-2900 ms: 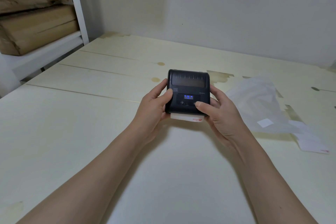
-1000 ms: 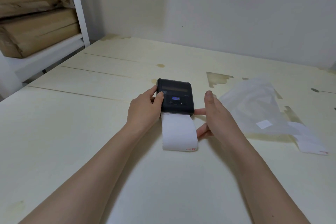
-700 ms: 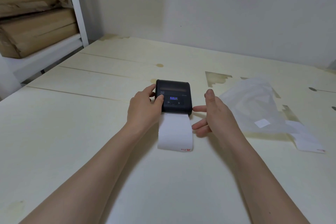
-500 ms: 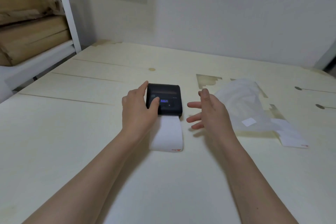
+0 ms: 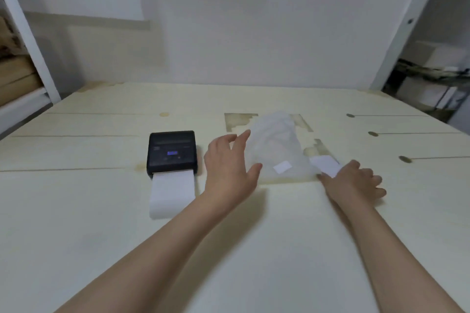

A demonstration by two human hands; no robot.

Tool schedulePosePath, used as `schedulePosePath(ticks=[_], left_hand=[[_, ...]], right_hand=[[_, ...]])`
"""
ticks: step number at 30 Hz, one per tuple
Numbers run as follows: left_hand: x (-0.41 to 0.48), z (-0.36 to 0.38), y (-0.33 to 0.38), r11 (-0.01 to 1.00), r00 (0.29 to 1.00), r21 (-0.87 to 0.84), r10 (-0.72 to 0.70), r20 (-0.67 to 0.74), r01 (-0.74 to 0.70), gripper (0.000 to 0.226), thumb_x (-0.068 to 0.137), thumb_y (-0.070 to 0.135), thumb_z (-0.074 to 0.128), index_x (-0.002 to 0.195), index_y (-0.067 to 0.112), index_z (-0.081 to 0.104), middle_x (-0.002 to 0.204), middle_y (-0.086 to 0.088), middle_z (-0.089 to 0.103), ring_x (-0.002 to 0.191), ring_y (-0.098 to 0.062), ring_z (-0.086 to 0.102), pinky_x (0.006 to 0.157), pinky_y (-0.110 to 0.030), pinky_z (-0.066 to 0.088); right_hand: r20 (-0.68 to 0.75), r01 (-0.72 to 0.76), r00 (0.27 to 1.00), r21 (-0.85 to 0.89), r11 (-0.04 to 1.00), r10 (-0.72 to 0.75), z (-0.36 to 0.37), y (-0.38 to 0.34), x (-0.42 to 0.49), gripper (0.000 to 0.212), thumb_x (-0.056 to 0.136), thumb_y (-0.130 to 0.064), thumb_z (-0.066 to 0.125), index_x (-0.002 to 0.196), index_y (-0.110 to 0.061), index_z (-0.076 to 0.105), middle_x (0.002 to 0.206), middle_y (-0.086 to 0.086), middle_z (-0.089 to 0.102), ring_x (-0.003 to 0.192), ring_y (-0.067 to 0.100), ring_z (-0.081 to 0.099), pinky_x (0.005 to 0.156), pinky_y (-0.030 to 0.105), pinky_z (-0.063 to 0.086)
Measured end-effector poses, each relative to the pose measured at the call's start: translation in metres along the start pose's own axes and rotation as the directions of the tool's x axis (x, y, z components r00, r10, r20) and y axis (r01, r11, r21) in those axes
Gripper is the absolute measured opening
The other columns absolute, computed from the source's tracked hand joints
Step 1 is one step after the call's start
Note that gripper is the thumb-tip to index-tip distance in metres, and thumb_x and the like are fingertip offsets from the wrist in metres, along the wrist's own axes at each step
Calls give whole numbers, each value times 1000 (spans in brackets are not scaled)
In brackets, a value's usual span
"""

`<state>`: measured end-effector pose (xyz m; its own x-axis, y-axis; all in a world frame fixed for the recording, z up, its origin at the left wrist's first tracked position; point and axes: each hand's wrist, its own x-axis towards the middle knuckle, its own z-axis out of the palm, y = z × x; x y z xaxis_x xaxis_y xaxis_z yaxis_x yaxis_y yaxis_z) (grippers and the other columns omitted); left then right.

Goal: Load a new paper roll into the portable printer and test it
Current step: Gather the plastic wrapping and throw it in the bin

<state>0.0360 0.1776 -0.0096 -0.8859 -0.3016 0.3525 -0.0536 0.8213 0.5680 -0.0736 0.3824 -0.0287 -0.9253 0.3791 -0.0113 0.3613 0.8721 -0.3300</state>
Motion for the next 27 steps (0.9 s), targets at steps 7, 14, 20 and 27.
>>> schedulePosePath(ticks=[7, 14, 20, 27], left_hand=[[11, 29, 15, 995, 989, 12, -99, 114, 98, 74, 93, 41, 58, 156, 27, 21, 158, -13, 24, 149, -31, 15, 120, -43, 13], [29, 43, 9, 929, 908, 147, -365, 206, 340, 85, 89, 48, 59, 157, 26, 11, 145, -15, 49, 140, -38, 34, 115, -46, 28], [3, 55, 38, 973, 950, -44, -210, 232, 226, 73, 85, 38, 65, 150, 26, 32, 142, 0, 56, 135, -30, 46, 115, -44, 29], [-23, 67, 96, 857, 958, -431, -230, 171, 283, 99, 80, 74, 48, 157, 28, 7, 149, -19, 34, 140, -36, 33, 116, -53, 30]], right_hand=[[-49, 86, 996, 485, 870, -71, -10, 23, 13, 37, 97, -33, 50, 108, 1, 60, 110, 19, 64, 104, 38, 59, 81, 38, 43], [86, 78, 950, 865, 496, -300, -30, 13, -15, 31, 95, -31, 56, 88, -2, 63, 82, 8, 60, 73, 21, 55, 60, 28, 40], [193, -23, 931, 878, 479, -309, -15, 16, -26, 26, 89, -25, 66, 104, -4, 69, 105, 17, 72, 92, 29, 69, 83, 38, 55], [149, -57, 959, 934, 354, -240, -48, 113, -20, 25, 86, -13, 69, 110, -11, 63, 105, 3, 71, 92, 22, 68, 83, 37, 55]])
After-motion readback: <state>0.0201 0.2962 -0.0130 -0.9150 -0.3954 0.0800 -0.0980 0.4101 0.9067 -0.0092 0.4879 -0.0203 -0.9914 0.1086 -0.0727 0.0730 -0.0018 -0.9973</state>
